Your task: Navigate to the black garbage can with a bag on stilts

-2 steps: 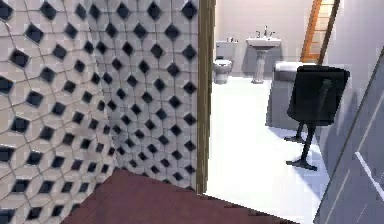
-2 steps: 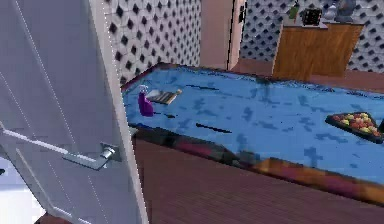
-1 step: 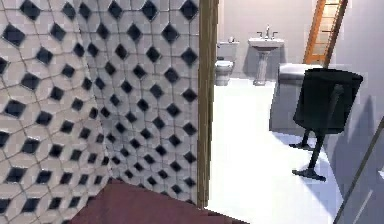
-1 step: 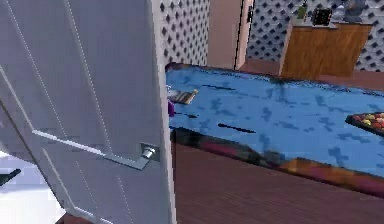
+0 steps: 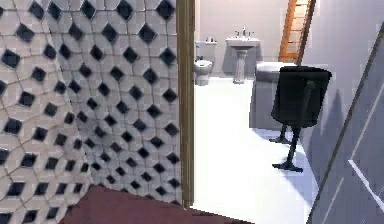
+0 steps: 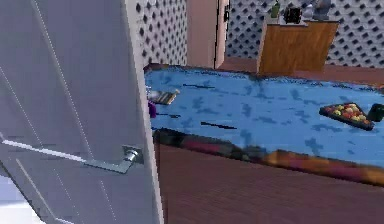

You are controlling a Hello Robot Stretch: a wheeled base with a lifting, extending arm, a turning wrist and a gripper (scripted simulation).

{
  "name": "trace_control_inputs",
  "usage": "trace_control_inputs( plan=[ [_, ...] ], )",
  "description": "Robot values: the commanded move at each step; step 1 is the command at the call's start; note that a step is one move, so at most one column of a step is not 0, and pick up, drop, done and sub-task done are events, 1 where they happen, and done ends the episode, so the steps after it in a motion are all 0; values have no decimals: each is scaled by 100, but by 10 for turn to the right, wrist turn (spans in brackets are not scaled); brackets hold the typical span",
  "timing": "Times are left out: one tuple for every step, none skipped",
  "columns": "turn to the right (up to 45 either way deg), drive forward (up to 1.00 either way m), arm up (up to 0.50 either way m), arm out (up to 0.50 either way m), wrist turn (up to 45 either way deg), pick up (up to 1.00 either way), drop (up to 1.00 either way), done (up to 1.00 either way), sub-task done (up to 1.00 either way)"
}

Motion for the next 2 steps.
trace_control_inputs(
  plan=[
    [0,50,0,0,0,0,0,0,0],
    [360,0,0,0,0,0,0,0,0]
  ],
)
